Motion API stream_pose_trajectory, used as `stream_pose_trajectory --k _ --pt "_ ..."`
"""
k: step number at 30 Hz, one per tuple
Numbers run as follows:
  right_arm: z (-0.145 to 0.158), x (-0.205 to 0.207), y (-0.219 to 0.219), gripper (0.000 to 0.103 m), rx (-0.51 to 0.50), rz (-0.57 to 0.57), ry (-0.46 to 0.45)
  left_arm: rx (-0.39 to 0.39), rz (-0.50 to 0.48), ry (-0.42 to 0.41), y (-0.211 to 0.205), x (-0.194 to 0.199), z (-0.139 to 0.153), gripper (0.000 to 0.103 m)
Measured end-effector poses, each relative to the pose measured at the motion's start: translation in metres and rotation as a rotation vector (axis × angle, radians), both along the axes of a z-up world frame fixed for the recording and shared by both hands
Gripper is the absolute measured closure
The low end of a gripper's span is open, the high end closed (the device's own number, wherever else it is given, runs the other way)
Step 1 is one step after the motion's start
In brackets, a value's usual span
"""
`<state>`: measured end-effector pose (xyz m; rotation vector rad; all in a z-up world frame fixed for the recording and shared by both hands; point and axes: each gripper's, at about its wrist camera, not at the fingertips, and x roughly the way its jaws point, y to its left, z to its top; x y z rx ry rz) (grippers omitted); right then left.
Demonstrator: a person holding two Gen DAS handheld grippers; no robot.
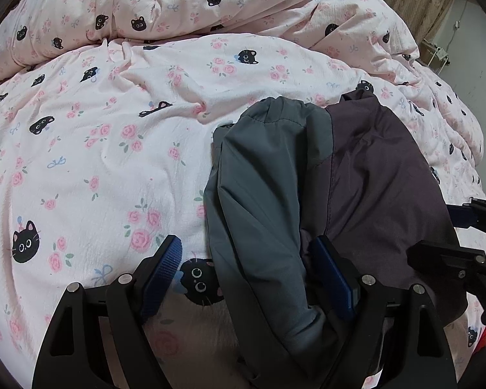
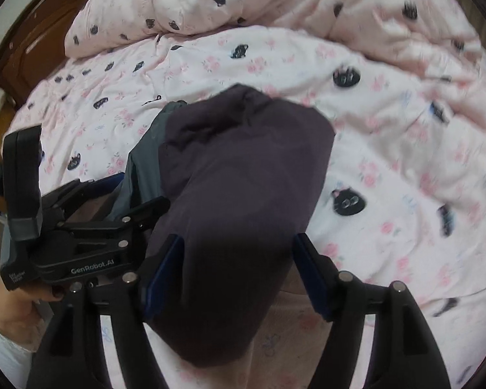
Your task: Fold clothes
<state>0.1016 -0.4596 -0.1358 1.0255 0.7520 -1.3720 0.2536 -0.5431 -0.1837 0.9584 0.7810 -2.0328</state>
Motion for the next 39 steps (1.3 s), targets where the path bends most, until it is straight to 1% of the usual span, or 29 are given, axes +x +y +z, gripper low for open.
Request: stream_pose_trajectory --k 3,5,7,8,9,10,11,12,13,16,21,24,28,30,33,37,39 --pt "0.001 -0.002 0.003 0.031 -0.022 0.003 -0.011 0.008 0.0 0.012 -0.001 0.001 0.0 0.022" --pt "0.01 0.002 0.006 0.031 -0.038 0.018 0.008 0.012 0.001 0.017 -0.002 0.002 0.0 0.022" --pt "0.023 0.007 0.008 0.032 -0.079 0.03 0.046 0.012 0.0 0.016 -0.002 0.001 0.0 0.022" --pt "0.032 0.011 0.01 0.036 -0.108 0.046 0.067 0.012 0.0 0.016 -0.002 0.001 0.0 0.022" --pt "0.039 0.015 0.011 0.049 -0.127 0.063 0.083 0.012 0.0 0.016 -0.002 0.001 0.0 0.022" --pt "0.043 0.019 0.009 0.056 -0.123 0.081 0.082 0.013 0.001 0.016 -0.002 0.001 0.001 0.022" --pt "0.046 0.023 0.007 0.066 -0.117 0.097 0.081 0.013 0.001 0.016 -0.002 0.001 0.001 0.021" --pt "0.047 0.026 0.005 0.072 -0.105 0.109 0.077 0.013 0.001 0.015 -0.002 0.001 0.001 0.021" --pt "0.046 0.029 0.003 0.074 -0.087 0.121 0.075 0.011 0.001 0.014 -0.002 0.001 0.001 0.021" --pt "0.04 0.034 -0.002 0.074 -0.052 0.124 0.111 0.008 0.0 0.011 -0.001 0.001 0.0 0.021" --pt "0.025 0.032 -0.008 0.074 0.015 0.119 0.116 0.0 -0.002 -0.001 -0.001 -0.001 -0.001 0.021" --pt "0.018 0.03 -0.01 0.074 0.025 0.117 0.102 -0.002 -0.002 -0.006 0.0 -0.002 -0.002 0.022" --pt "0.009 0.022 -0.014 0.074 0.034 0.096 0.06 -0.007 -0.003 -0.011 0.0 -0.003 -0.002 0.022" --pt "0.005 0.023 -0.015 0.074 0.037 0.098 0.073 -0.006 -0.003 -0.007 0.0 -0.003 -0.002 0.021" --pt "0.017 0.026 -0.013 0.074 0.025 0.109 0.077 0.003 -0.002 0.013 -0.001 0.0 -0.002 0.021" --pt "0.043 0.018 0.0 0.078 0.004 0.1 -0.024 0.004 -0.001 0.021 -0.001 0.001 -0.001 0.021" --pt "0.045 0.022 0.008 0.078 0.026 0.122 -0.029 0.004 -0.002 0.02 -0.001 0.001 -0.002 0.021"
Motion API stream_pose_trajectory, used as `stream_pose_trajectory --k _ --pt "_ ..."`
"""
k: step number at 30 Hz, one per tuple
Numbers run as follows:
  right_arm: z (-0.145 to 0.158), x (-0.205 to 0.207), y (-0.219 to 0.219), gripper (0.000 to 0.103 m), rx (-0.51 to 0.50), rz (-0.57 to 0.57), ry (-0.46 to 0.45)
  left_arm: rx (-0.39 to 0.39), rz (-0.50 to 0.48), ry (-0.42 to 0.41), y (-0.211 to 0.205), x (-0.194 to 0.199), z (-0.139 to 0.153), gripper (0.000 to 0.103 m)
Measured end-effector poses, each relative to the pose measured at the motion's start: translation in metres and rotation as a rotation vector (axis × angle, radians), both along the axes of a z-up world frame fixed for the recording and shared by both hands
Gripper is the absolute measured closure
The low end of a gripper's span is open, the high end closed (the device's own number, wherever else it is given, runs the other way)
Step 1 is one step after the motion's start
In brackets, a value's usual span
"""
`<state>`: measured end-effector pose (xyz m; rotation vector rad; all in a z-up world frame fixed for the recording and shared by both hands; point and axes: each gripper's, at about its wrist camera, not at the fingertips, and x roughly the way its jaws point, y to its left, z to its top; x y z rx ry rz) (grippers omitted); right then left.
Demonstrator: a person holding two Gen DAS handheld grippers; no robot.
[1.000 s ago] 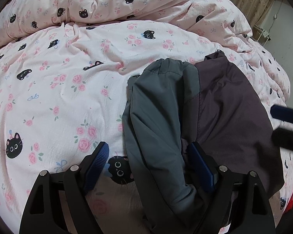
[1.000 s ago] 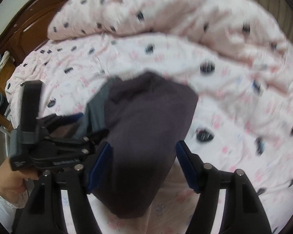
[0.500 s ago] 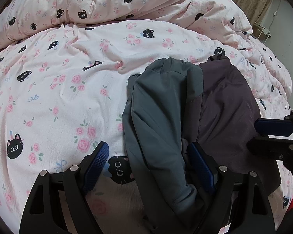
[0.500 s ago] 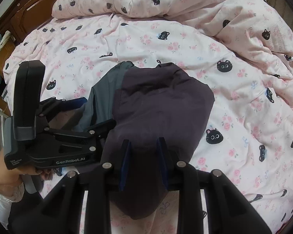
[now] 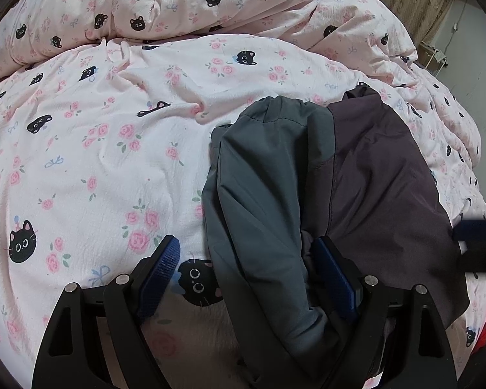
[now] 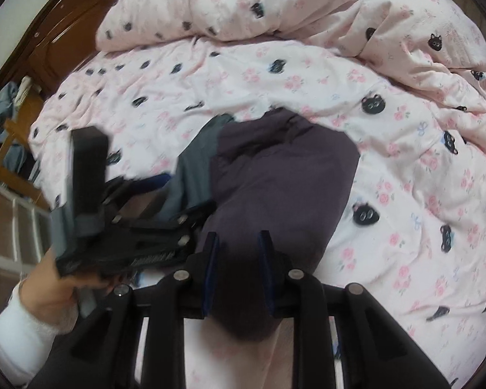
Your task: Fold clothes
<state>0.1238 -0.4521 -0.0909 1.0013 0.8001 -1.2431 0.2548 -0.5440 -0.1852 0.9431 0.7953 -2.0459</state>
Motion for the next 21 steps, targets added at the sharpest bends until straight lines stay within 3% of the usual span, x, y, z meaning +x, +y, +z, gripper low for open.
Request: stream_pose_trajectory --k 4,10,12,14,15,17,18,21 --pt "-0.017 0.009 0.009 0.078 0.049 0.023 0.059 -0.01 -0.003 -0.013 0.002 -0.001 0.0 0.02" --pt "-0.042 0.0 0.007 0.079 0.054 -0.015 0.019 -0.015 0.0 -0.013 0.003 -0.001 0.001 0.02" --pt "-0.037 -0.003 0.011 0.077 0.033 -0.02 -0.009 -0.006 0.007 0.008 0.002 0.003 0.005 0.02" --pt "-0.022 -0.017 0.021 0.075 -0.029 -0.051 -0.111 0.011 0.022 0.045 0.0 0.011 0.01 0.02" --pt "-0.017 -0.027 0.026 0.07 -0.061 -0.084 -0.17 0.019 0.027 0.057 0.0 0.015 0.01 0.02" --pt "-0.01 -0.055 0.04 0.026 -0.138 -0.188 -0.288 0.031 0.022 0.072 0.0 0.019 0.008 0.02" --pt "-0.011 -0.066 0.045 0.021 -0.157 -0.232 -0.324 0.031 0.018 0.074 0.0 0.02 0.007 0.02" --pt "-0.032 -0.093 0.049 0.021 -0.134 -0.307 -0.458 0.028 0.013 0.069 0.001 0.019 0.006 0.02"
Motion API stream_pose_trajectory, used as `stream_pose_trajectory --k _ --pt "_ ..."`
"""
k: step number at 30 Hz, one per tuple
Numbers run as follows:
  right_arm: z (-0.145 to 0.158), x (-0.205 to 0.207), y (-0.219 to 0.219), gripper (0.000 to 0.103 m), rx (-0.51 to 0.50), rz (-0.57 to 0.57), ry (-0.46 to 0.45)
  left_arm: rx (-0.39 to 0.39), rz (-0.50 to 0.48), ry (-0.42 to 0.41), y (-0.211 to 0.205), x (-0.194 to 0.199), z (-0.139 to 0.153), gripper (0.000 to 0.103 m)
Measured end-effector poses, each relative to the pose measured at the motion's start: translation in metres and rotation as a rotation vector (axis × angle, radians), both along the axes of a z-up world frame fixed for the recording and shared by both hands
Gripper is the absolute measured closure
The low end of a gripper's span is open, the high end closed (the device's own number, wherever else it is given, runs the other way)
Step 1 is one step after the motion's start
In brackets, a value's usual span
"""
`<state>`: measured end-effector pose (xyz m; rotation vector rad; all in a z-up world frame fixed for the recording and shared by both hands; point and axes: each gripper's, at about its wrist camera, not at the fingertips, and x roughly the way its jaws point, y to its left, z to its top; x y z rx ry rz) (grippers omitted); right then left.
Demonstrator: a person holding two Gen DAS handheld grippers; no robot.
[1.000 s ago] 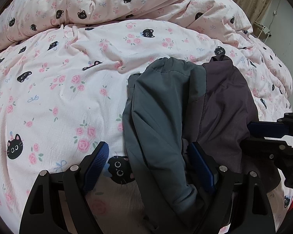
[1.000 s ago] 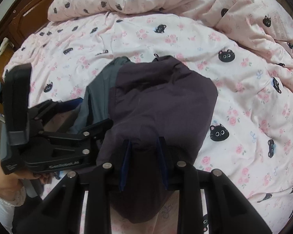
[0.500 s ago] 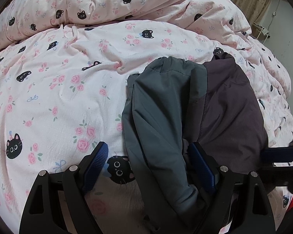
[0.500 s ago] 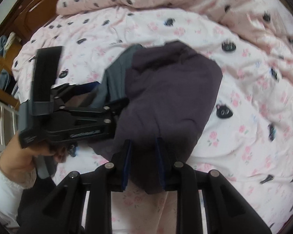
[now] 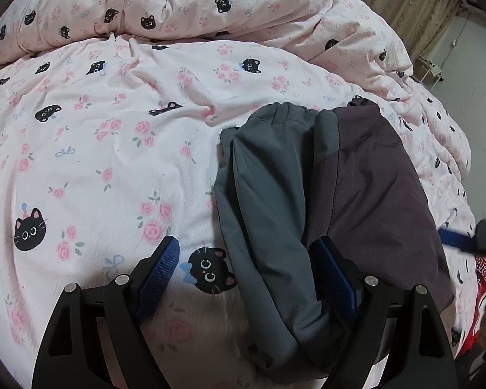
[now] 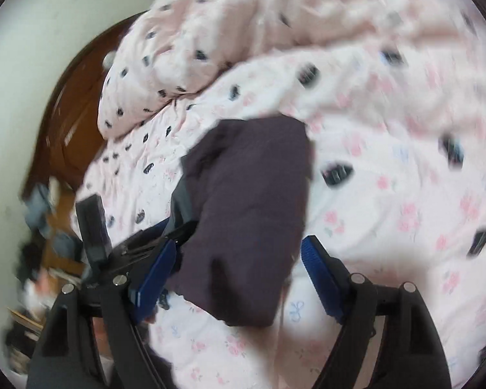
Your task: Fold clothes
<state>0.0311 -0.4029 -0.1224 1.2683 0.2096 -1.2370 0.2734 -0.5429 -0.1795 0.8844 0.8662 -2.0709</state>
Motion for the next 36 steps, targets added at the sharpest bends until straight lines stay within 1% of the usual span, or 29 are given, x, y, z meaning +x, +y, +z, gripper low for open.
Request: stream_pose_trajectory --k 2,4,6,12,14,15,17,20,24,27,29,31,36 --pt "-0.022 -0.005 -0.003 0.021 0.033 0.01 -0.096 0.008 0.001 0.0 -0.001 0.0 -0.002 0.02" --pt "-0.041 -0.003 -0.006 0.021 0.059 0.016 -0.145 0.016 0.001 0.002 -0.002 0.0 -0.003 0.02" --pt "-0.056 0.0 -0.009 0.021 0.055 0.014 -0.195 0.022 0.001 0.003 -0.003 0.0 -0.005 0.02" --pt "-0.066 0.008 -0.028 0.021 -0.003 0.024 -0.224 0.04 -0.012 0.023 -0.006 0.004 -0.007 0.02" --pt "-0.068 0.017 -0.036 0.021 -0.006 0.034 -0.2 0.041 -0.012 0.025 -0.007 0.004 -0.008 0.02" --pt "-0.068 0.02 -0.038 0.023 -0.007 0.038 -0.186 0.04 -0.01 0.026 -0.007 0.004 -0.008 0.02" --pt "-0.067 0.021 -0.039 0.033 -0.006 0.037 -0.177 0.043 -0.004 0.038 -0.007 0.006 -0.006 0.02" --pt "-0.063 0.018 -0.04 0.044 -0.005 0.029 -0.186 0.061 0.017 0.078 -0.008 0.012 -0.002 0.02" --pt "-0.045 0.022 -0.04 0.048 -0.01 0.021 -0.161 0.123 0.092 0.122 -0.009 0.032 0.006 0.021" --pt "-0.031 0.017 -0.042 0.049 -0.023 -0.012 -0.195 0.224 0.148 0.189 -0.009 0.052 0.007 0.021" --pt "-0.027 0.013 -0.043 0.049 -0.026 -0.028 -0.226 0.293 0.164 0.239 -0.007 0.06 0.004 0.02" --pt "-0.027 0.01 -0.045 0.049 -0.021 -0.033 -0.25 0.342 0.172 0.267 -0.006 0.063 0.0 0.02" --pt "-0.032 0.007 -0.048 0.049 -0.003 -0.049 -0.279 0.378 0.245 0.266 -0.001 0.071 0.001 0.021"
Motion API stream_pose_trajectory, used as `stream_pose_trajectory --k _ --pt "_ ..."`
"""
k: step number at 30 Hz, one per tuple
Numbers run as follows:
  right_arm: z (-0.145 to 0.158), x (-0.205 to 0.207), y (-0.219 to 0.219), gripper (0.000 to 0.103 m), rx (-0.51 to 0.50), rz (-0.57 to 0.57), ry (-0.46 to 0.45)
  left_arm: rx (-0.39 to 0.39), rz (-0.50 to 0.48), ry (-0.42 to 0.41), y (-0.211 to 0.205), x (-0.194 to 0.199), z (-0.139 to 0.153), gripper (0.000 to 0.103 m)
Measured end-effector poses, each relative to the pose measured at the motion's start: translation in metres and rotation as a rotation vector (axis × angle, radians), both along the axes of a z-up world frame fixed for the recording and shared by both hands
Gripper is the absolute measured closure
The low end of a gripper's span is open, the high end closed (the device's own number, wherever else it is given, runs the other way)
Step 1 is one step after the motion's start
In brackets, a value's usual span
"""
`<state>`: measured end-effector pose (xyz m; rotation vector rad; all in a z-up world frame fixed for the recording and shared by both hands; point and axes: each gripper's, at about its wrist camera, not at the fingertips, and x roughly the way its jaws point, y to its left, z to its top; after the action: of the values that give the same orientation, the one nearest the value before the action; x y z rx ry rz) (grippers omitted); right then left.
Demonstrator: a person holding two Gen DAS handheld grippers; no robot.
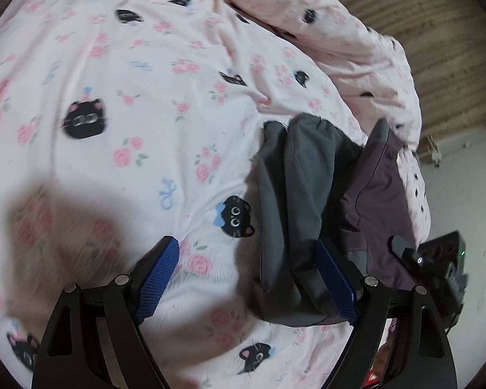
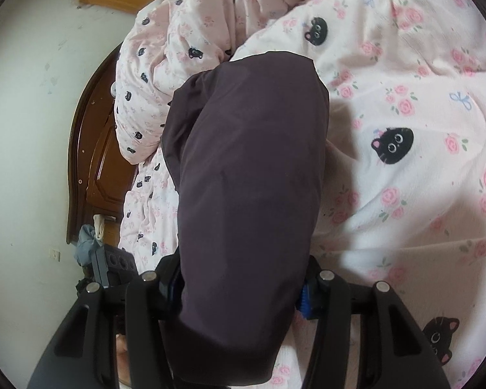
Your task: Fold clothes
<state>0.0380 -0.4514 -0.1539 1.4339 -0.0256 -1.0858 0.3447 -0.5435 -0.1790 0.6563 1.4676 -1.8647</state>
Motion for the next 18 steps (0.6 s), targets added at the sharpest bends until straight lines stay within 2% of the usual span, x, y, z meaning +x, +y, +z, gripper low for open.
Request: stream_pose_trajectory --k 6,11,14,18 --pt "-0.008 -0.005 -0.004 0.049 0.016 -0.014 -0.044 0.022 0.023 -0.037 0.001 -0.003 -0.001 0.021" --pt "-0.012 -0.007 -0.009 0.049 0.02 -0.016 -0.067 0.082 0.104 0.024 -0.004 0.014 -0.001 0.021" --pt "-0.014 -0.01 -0.01 0.049 0.021 -0.017 -0.08 0.12 0.071 0.038 -0.008 0.013 -0.006 0.021" --pt "-0.016 -0.011 -0.01 0.049 0.02 -0.011 -0.084 0.159 -0.002 0.152 -0.009 0.004 -0.007 0.021"
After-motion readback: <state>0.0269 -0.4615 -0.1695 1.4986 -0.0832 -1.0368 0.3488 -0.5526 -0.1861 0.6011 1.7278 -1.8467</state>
